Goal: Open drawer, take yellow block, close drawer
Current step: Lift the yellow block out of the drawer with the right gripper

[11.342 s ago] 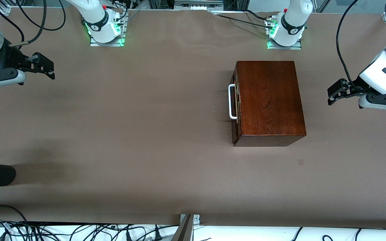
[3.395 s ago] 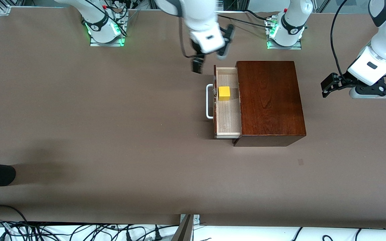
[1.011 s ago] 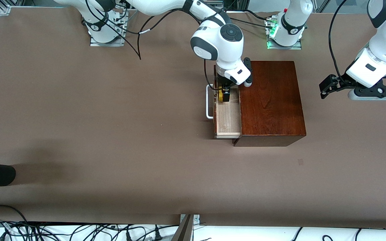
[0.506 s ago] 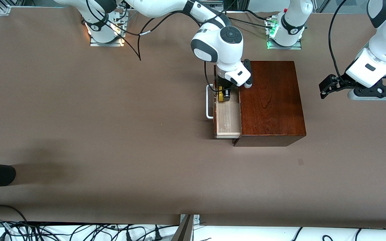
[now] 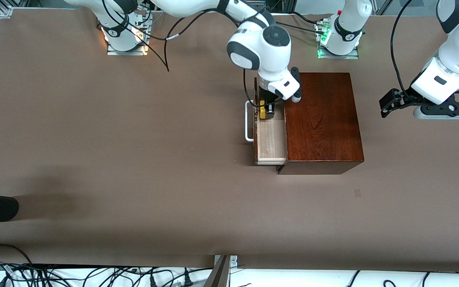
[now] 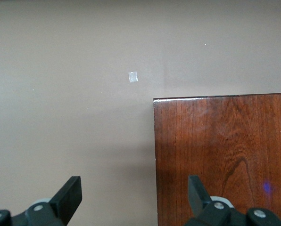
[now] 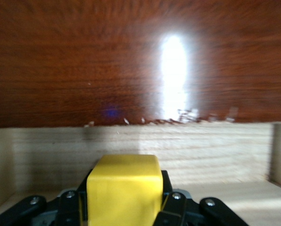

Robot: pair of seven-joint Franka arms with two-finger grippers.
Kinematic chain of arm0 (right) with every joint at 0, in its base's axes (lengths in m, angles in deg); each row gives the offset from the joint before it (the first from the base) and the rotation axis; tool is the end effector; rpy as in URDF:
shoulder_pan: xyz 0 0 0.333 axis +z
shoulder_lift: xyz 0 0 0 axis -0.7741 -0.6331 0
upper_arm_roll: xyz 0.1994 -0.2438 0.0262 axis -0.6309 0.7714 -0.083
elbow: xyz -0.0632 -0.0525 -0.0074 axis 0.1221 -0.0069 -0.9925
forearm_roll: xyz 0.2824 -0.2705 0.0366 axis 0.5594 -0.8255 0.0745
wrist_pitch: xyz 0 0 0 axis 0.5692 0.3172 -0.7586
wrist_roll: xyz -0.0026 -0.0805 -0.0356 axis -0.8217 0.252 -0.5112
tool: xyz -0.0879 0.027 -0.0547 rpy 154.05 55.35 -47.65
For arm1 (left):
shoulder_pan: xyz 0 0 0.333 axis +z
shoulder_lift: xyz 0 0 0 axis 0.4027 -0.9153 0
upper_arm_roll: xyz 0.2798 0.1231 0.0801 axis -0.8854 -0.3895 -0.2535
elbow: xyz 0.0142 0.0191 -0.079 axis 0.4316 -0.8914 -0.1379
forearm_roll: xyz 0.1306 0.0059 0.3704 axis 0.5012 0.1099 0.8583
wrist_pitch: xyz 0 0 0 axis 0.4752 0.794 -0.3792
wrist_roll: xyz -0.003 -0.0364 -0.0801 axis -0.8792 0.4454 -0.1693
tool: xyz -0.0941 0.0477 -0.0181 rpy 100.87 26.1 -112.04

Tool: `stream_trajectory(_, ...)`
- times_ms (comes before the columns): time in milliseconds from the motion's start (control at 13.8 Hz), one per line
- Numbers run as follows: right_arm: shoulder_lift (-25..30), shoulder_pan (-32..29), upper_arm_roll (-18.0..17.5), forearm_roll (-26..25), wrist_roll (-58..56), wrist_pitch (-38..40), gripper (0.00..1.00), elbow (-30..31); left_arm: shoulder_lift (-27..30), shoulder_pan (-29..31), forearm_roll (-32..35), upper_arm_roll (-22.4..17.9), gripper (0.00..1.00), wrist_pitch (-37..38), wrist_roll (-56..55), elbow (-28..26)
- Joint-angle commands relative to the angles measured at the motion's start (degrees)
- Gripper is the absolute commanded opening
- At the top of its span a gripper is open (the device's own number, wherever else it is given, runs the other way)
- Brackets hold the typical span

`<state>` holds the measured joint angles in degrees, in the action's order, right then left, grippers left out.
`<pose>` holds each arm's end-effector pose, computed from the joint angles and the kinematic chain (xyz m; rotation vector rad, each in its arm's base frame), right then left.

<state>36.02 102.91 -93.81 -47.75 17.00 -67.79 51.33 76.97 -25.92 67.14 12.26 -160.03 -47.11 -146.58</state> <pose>0.4307 0.6579 0.3616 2.1758 2.1752 0.2385 0.5563 -0.0554 0.5656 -3.0769 0.0199 -0.0868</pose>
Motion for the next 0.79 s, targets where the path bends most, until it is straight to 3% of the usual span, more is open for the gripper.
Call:
stream_trajectory(0, 5.96, -0.85, -0.33, 0.10, -0.35, 5.74, 0.00, 0.28, -1.04, 0.24, -0.57, 0.33, 1.00, 1.35, -0.17, 1.94)
stream_trajectory(217, 10.53, -2.17, 0.45, 0.90, 3.14, 10.14, 0.00, 0.28, -0.95, 0.24, -0.57, 0.33, 1.00, 1.35, -0.26, 1.94)
stream_trajectory(722, 17.40, -6.56, 10.29, 2.38, 10.37, 16.72, 0.00, 0.46, -0.95, 0.15, -0.57, 0.42, 1.00, 1.35, -0.26, 2.03)
